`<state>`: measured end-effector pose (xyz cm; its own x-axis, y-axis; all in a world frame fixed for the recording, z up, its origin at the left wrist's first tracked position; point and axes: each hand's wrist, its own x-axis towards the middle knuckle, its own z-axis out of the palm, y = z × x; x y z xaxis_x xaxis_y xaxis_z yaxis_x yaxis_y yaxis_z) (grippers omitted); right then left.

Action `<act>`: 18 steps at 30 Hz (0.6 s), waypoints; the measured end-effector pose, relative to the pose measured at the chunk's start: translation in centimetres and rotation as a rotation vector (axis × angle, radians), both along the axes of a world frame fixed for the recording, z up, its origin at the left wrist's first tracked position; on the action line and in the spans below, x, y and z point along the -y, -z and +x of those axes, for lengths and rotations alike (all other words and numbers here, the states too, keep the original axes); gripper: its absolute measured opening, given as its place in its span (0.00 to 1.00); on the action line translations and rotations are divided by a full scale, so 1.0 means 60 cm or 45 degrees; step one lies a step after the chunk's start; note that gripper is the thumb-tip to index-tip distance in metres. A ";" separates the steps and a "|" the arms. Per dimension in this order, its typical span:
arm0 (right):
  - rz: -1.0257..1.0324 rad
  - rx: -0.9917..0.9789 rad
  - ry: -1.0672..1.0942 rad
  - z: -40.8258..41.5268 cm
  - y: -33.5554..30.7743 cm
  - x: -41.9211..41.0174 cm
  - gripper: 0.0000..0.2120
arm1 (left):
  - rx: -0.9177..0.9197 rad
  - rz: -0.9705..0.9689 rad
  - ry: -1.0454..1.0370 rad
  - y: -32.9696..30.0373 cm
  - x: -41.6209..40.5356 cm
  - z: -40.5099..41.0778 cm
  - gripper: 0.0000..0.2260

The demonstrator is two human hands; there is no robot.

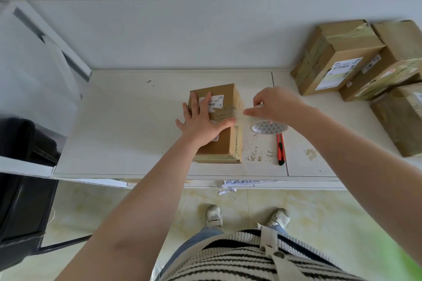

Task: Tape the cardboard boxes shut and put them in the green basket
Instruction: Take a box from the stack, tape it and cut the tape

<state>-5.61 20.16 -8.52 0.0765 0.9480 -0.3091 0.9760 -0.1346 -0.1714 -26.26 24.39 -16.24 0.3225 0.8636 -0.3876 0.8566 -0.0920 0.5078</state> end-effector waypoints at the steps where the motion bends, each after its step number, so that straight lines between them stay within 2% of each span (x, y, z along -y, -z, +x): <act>1: -0.013 0.073 0.029 0.005 0.008 0.006 0.21 | -0.009 0.015 0.004 0.002 0.001 0.003 0.51; 6: 0.029 -0.037 0.208 0.001 0.038 0.024 0.21 | -0.028 0.016 0.012 0.001 -0.001 -0.002 0.49; 12: 0.042 -0.117 0.231 -0.001 0.037 0.025 0.20 | 0.044 -0.017 -0.053 -0.014 -0.005 0.006 0.48; 16: 0.041 -0.485 0.215 -0.001 0.043 0.035 0.16 | 0.104 -0.026 -0.141 -0.026 -0.005 0.005 0.46; 18: 0.002 -0.642 0.187 0.002 0.043 0.042 0.13 | 0.225 -0.047 -0.224 -0.031 -0.007 -0.005 0.44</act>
